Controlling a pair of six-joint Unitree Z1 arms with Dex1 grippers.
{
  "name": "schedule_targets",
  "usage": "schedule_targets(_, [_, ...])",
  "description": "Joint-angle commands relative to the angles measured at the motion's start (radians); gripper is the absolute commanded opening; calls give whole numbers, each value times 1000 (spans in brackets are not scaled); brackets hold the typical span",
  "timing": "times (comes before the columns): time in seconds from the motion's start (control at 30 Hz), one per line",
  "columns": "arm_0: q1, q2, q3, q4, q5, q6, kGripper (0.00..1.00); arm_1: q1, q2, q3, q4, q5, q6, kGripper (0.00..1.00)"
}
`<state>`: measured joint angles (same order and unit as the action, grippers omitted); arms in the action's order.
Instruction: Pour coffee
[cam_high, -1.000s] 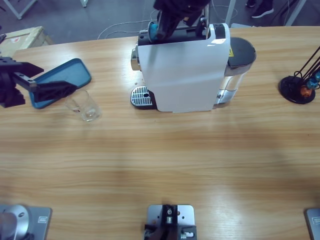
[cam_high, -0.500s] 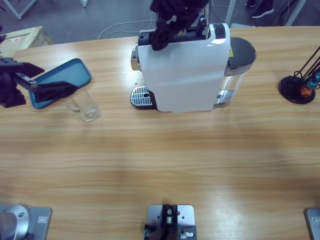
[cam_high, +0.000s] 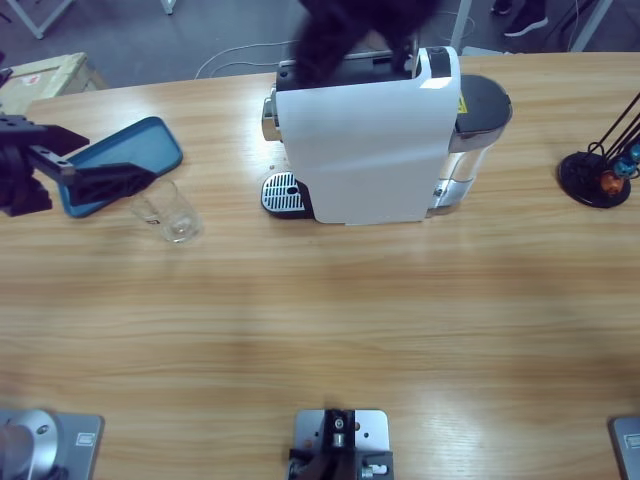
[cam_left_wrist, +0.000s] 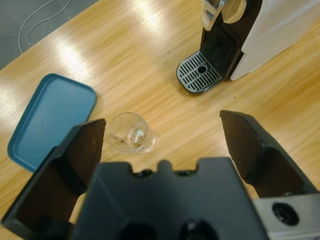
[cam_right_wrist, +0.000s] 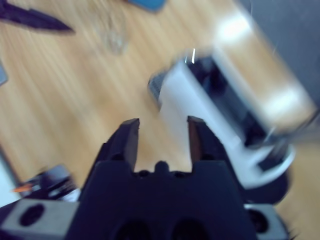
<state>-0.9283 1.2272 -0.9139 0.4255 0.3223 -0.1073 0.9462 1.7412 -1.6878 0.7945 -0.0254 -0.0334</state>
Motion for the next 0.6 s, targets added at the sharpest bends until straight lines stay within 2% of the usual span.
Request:
schedule_targets(0.03, [-22,-14,-11,3,4,-2,1000,-15,-280,425,-188,-175,393,0])
schedule_targets(0.17, [-44,-16,-30,15,6,-2,1000,-136,-252,455,-433,-191,496,0])
schedule_targets(0.27, [-62,-22,-28,29,6,-3,1000,-208,-187,431,-572,-250,585,0])
schedule_targets(0.4, [-66,-34,-14,39,11,-3,1000,-245,-107,367,-623,-263,718,0])
schedule_targets(0.6, [-66,-16,-19,38,14,-5,1000,-224,-45,355,-699,-193,759,0])
